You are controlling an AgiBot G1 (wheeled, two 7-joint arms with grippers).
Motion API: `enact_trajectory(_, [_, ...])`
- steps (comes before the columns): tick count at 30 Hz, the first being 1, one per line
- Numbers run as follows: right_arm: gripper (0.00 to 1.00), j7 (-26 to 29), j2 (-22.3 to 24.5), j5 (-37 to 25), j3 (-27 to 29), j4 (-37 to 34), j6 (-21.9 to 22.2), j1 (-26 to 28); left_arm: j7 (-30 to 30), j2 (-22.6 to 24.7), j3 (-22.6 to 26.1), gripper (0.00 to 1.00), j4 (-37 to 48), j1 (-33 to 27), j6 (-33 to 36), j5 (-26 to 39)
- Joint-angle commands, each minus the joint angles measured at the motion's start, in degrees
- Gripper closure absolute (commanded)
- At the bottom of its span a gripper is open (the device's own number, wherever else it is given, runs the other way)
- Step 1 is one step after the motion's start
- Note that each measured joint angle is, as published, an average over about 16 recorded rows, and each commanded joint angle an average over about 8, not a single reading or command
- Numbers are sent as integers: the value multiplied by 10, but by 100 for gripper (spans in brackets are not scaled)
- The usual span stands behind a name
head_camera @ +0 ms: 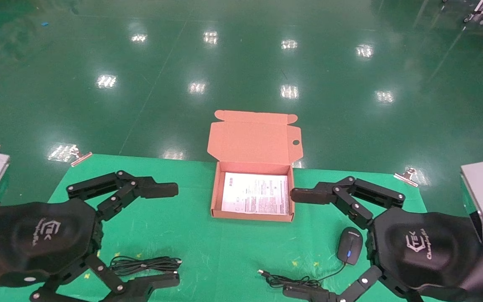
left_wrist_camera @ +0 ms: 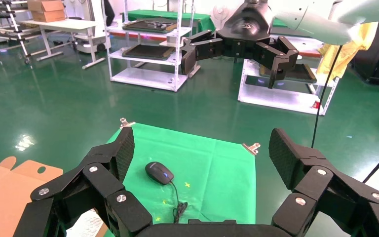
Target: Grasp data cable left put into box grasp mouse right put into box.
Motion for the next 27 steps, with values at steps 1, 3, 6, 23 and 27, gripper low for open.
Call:
enact_trajectory(1, [0,0,0,0,0,0,0,0,0,0,0,0,0,0,0,0])
enact_trajectory(3, [0,0,0,0,0,0,0,0,0,0,0,0,0,0,0,0])
enact_trajectory(6, [0,0,0,0,0,0,0,0,0,0,0,0,0,0,0,0])
enact_trajectory(23, [0,-11,-3,-22,-5,7,3,11,0,4,4,0,6,-3,-1,7])
enact_trajectory(27, [0,-32,-10,-76,-22,18,0,40,-4,8,20,0,19,-19,4,38])
